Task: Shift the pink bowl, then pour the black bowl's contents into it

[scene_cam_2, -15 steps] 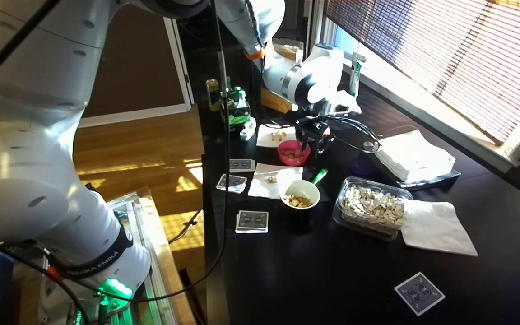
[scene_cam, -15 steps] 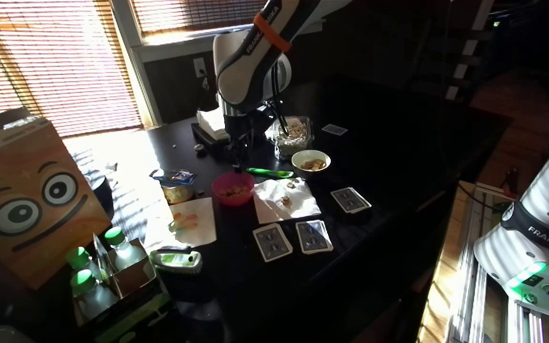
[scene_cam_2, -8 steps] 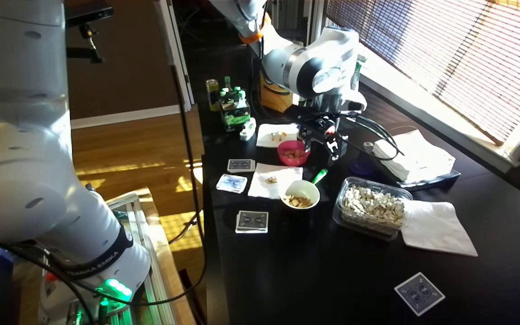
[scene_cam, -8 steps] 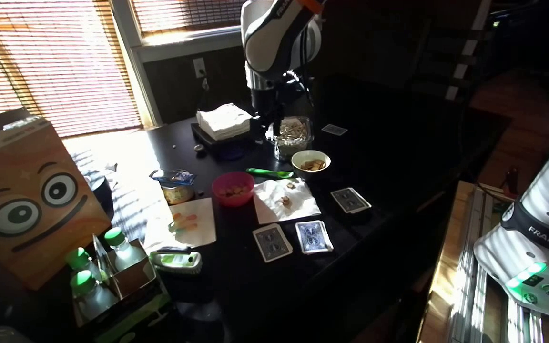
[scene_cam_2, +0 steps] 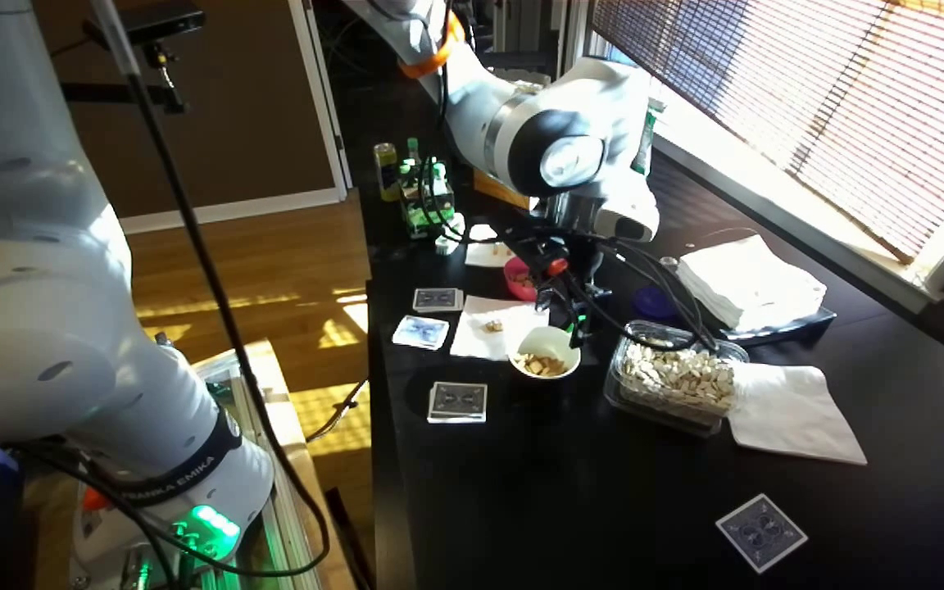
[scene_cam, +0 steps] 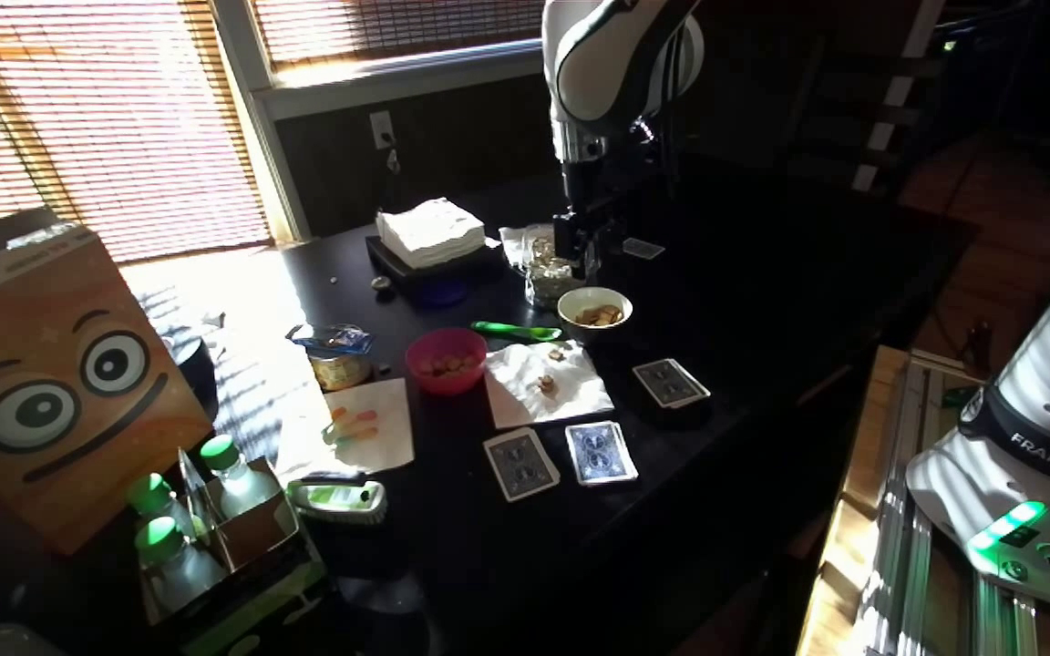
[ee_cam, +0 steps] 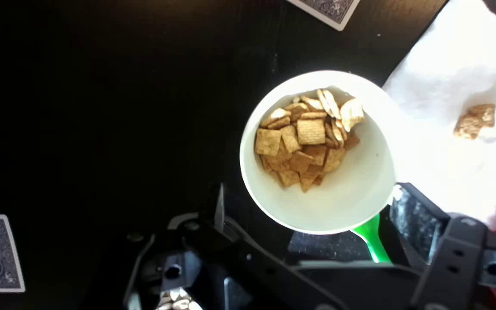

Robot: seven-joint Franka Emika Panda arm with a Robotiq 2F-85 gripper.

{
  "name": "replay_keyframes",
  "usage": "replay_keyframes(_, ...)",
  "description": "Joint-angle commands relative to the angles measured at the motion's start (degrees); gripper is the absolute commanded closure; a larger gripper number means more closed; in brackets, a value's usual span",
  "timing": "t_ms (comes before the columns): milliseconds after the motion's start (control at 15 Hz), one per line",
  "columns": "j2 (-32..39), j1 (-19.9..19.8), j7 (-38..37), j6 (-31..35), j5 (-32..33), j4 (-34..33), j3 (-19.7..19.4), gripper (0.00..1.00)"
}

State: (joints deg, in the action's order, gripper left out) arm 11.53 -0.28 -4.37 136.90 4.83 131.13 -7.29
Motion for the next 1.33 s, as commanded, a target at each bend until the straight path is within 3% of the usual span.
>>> replay_keyframes(0,-2.5,-2.5,-0.4,4.6,-2.7,5.0,0.6,0.0)
replay_keyframes(333,-0.4,-4.8,0.5,11.7,-5.9,6.9,0.7,0.0)
replay_keyframes(933,1.3,-7.0,7.0,17.6,-12.8,8.2,2.7,0.0)
replay_keyframes(1267,3.1,-8.1,11.0,21.4,-14.8,8.3,4.2,0.1)
